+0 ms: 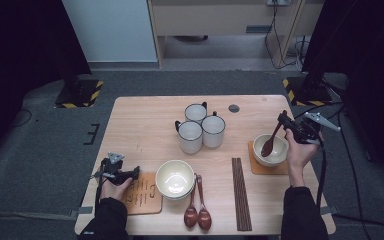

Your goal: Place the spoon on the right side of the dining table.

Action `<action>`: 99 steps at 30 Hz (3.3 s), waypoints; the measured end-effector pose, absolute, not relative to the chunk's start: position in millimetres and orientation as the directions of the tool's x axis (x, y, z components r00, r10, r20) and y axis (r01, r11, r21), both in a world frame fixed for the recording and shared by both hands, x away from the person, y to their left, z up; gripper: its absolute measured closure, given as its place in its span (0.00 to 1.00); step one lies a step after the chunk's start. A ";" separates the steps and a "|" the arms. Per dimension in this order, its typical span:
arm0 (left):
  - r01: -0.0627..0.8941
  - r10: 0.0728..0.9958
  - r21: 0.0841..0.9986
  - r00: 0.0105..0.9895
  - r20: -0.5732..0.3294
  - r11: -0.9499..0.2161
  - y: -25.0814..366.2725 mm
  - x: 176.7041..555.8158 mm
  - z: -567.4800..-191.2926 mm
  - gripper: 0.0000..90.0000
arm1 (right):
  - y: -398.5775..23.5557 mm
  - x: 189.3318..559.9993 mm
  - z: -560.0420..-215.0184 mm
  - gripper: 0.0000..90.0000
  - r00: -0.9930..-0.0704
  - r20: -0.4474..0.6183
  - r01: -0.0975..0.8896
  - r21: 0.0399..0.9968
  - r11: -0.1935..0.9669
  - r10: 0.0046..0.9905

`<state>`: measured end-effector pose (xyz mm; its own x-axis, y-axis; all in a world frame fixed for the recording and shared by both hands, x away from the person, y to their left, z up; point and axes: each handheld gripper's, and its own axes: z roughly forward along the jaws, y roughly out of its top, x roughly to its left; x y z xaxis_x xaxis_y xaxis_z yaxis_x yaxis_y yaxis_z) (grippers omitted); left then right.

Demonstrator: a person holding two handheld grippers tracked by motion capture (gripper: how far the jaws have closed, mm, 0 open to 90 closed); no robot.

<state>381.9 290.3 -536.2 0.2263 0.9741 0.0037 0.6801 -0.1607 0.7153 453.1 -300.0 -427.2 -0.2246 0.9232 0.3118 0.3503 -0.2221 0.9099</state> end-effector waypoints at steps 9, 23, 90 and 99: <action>0.681 0.974 0.714 0.225 0.004 -0.160 290.4 381.9 -536.2 0.09 | -291.9 456.0 -433.1 0.92 -0.228 0.271 0.395 0.904 -0.166 0.935; 0.690 0.978 0.709 0.206 0.006 -0.150 290.0 382.8 -536.5 0.05 | -292.5 454.5 -436.4 0.86 -0.185 0.165 0.449 0.891 -0.066 0.969; 0.699 0.982 0.702 0.189 0.007 -0.139 290.3 383.7 -536.9 0.01 | -324.9 440.4 -469.9 0.43 -0.087 0.156 0.667 0.743 -0.059 0.984; 0.699 0.982 0.702 0.189 0.006 -0.139 290.3 383.7 -536.9 0.01 | -323.2 433.0 -469.9 0.43 -0.092 0.149 0.668 0.743 -0.049 0.985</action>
